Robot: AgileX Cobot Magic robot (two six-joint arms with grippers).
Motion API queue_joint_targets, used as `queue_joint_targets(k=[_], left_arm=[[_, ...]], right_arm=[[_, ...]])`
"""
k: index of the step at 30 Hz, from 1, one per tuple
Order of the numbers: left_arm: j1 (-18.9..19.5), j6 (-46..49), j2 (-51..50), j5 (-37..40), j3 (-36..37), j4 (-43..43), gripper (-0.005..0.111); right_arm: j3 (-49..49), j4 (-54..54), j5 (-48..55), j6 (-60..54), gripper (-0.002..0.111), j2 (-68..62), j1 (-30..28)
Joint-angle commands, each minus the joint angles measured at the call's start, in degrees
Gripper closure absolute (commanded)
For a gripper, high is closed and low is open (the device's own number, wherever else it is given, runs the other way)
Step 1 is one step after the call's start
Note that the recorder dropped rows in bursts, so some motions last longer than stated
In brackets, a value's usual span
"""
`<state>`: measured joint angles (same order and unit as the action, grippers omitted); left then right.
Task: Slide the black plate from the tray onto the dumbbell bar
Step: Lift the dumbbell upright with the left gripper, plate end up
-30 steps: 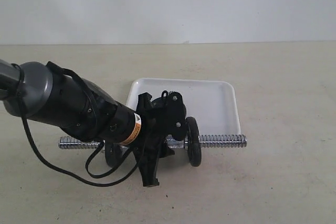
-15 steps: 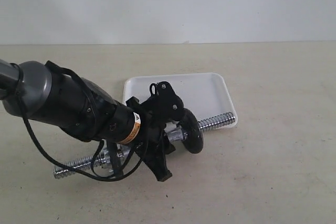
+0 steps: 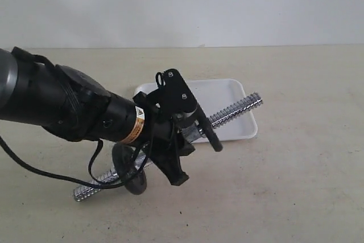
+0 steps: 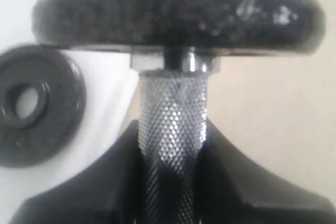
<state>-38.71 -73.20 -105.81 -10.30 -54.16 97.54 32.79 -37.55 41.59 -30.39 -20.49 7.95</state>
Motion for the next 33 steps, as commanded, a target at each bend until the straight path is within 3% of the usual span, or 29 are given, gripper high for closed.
queue_joint_targets(k=[1, 17, 27, 33], left_arm=[[-0.17, -2.10, 4.29, -3.25, -1.71, -1.36, 0.102], [-0.17, -3.08, 4.29, -1.51, 4.17, -1.15, 0.102], [-0.17, -3.08, 7.29, 10.30, 7.83, -1.15, 0.102], [1.02, -3.08, 10.69, 12.27, 10.09, -1.26, 0.102]], right_arm=[[-0.16, 0.44, 0.21, 0.20, 0.051, -0.12, -0.02], [-0.16, 0.48, 0.42, 1.76, 0.051, -0.12, -0.02], [-0.16, -2.48, -0.25, 1.94, 0.051, -0.75, -0.02], [-0.16, -2.48, 0.11, 2.20, 0.051, -5.76, -0.02]])
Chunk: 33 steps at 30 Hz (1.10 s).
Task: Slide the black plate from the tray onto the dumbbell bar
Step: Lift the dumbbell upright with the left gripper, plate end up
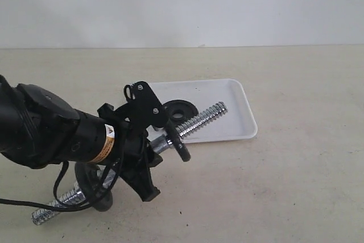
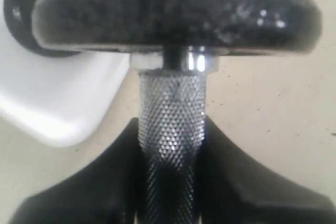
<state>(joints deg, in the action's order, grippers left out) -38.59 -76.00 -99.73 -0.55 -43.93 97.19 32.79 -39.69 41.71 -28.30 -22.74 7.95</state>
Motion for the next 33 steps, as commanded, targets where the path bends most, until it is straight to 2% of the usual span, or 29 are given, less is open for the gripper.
queue_joint_targets(k=[1, 9, 15, 24, 33], left_arm=[[1.04, -0.28, 5.09, 2.61, 0.28, -0.91, 0.102], [2.37, -0.28, 7.20, 6.29, 4.27, -0.80, 0.102], [2.66, -0.28, 7.43, 9.73, 6.60, -2.45, 0.102], [2.66, -0.28, 7.43, 14.43, 7.13, -3.32, 0.102], [2.66, 0.38, 10.85, 20.30, 7.13, -7.74, 0.102]], right_arm=[[-0.16, -0.49, 0.00, 0.12, 0.051, -4.69, -0.02], [-0.16, -5.84, -0.11, -4.56, 0.051, -13.57, -0.02], [-0.16, -14.81, -0.87, -12.54, 0.051, -21.53, -0.02], [-0.16, -21.56, -2.95, -18.26, 0.051, -33.20, -0.02], [-0.16, -30.29, -2.74, -30.20, 0.051, -35.06, -0.02]])
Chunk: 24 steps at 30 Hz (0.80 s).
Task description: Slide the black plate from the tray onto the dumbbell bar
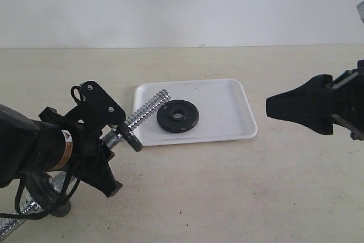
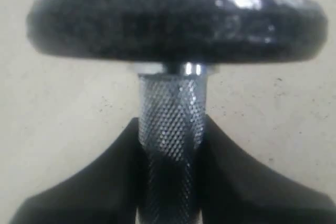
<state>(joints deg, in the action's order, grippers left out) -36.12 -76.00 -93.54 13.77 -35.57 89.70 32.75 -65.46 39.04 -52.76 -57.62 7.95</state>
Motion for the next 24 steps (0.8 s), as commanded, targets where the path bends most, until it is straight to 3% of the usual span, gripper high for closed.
queue_joint_targets(k=[1, 5, 13, 21, 24], left_arm=[[0.19, 0.99, 5.37, 6.23, -1.23, -0.67, 0.102], [0.19, 3.64, 7.53, 8.96, -1.23, -2.09, 0.102], [0.19, 10.38, 8.49, 12.48, -1.01, -7.79, 0.102], [0.19, 12.16, 8.49, 13.50, -1.01, -10.88, 0.102], [0.19, 13.15, 8.49, 13.90, -0.54, -11.78, 0.102]], right_arm=[[-0.12, -5.33, -0.07, -6.99, 0.051, -0.18, -0.02], [-0.12, -8.78, -0.07, -10.76, 0.051, -0.18, -0.02], [-0.12, -24.55, 1.22, -28.75, 0.051, -0.18, 0.06], [0.66, -26.69, 3.86, -30.22, 0.051, -7.00, 0.06], [4.09, -26.47, 10.67, -30.22, 0.051, -14.39, 1.46]])
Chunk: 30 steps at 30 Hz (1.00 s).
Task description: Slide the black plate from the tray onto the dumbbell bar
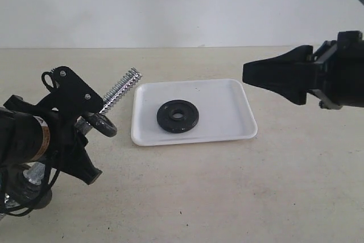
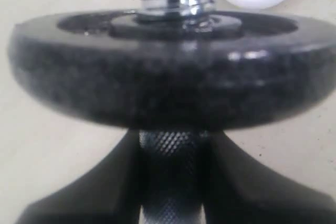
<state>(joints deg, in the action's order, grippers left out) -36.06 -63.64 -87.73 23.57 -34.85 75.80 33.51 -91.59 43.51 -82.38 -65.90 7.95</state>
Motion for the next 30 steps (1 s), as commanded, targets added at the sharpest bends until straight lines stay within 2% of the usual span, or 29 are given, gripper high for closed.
queue_joint_targets(k=[1, 7, 10, 18, 23, 27, 30], left_arm=[[0.13, 1.20, 2.68, 4.54, -0.78, 2.12, 0.102], [0.13, 2.26, 2.68, 4.98, 1.15, 2.12, 0.102], [0.13, 2.26, 2.68, 4.98, 1.15, 2.12, 0.102], [0.13, 2.26, 2.68, 4.98, 1.15, 2.12, 0.102], [0.13, 2.26, 2.68, 3.75, 1.09, 2.12, 0.102], [0.13, 2.02, 2.68, 3.25, 1.09, 2.12, 0.102], [0.13, 2.02, 2.68, 3.10, 1.09, 2.12, 0.102]], right_arm=[[4.81, 0.50, 5.21, -0.60, 0.051, -7.90, 3.85], [13.15, 6.81, -12.76, 0.74, 0.051, -15.87, 22.55], [14.65, 7.21, -15.81, 1.82, 0.051, -16.86, 25.83], [14.68, 8.33, -19.72, 4.75, 0.051, -16.86, 27.03], [14.57, 14.42, -21.61, 8.63, 0.051, -16.86, 27.03], [14.57, 15.22, -23.72, 8.63, 0.035, -16.86, 27.03], [14.57, 15.22, -25.89, 8.63, 0.028, -16.86, 27.03]])
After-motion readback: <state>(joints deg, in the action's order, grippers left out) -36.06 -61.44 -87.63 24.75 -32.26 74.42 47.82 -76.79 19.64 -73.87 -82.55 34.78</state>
